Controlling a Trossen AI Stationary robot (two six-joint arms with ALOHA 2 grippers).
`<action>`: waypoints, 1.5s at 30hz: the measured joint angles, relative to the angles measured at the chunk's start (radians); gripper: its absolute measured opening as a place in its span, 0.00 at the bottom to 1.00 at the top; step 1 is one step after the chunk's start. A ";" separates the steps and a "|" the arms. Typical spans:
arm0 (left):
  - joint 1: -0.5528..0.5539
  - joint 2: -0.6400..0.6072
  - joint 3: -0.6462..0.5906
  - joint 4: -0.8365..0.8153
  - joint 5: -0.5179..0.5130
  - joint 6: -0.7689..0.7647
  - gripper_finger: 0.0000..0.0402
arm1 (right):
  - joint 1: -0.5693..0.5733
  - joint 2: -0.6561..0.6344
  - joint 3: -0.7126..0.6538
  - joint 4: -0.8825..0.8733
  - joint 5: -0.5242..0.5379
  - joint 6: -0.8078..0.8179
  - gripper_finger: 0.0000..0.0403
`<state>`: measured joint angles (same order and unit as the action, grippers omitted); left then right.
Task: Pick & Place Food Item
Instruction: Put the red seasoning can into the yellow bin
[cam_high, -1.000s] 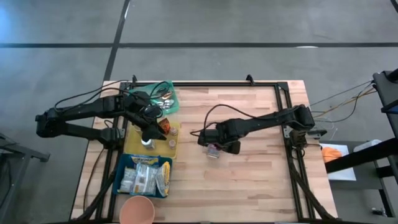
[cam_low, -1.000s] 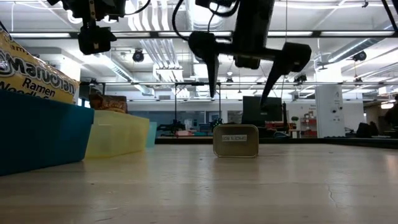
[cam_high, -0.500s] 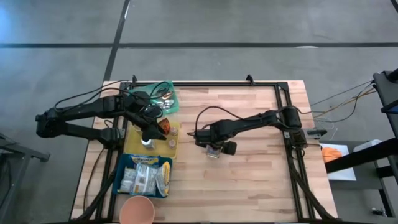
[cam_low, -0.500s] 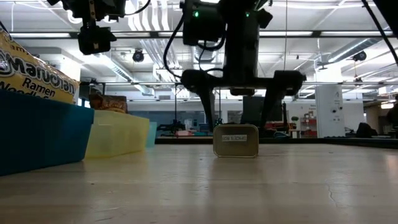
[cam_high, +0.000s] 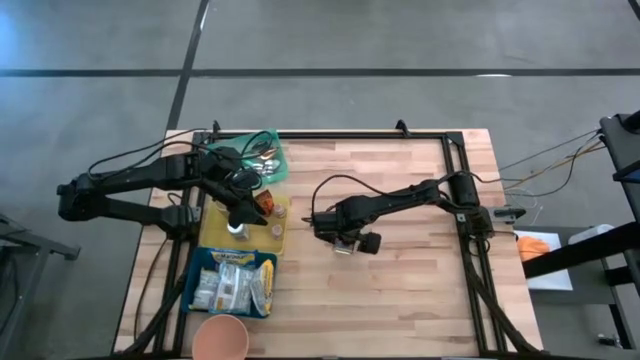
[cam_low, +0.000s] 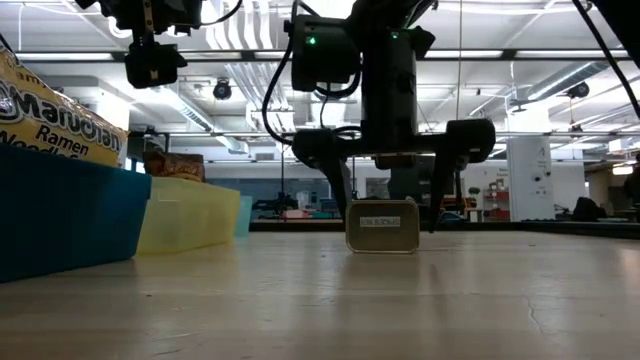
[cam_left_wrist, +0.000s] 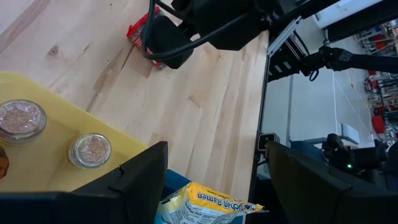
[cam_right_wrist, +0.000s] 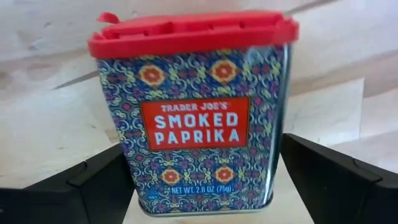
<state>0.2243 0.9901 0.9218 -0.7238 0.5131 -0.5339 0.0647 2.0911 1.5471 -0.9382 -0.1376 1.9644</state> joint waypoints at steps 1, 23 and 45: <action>0.000 0.000 0.000 0.000 0.000 0.000 0.69 | 0.001 0.000 0.000 0.000 -0.001 0.016 0.92; 0.000 0.001 0.000 0.000 0.000 0.003 0.69 | 0.000 -0.003 0.003 0.000 0.013 -0.211 0.92; 0.000 0.001 0.000 0.001 0.000 0.002 0.69 | -0.009 -0.004 0.011 0.010 -0.001 -0.178 0.69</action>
<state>0.2245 0.9909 0.9218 -0.7231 0.5129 -0.5318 0.0559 2.0872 1.5578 -0.9287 -0.1385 1.7862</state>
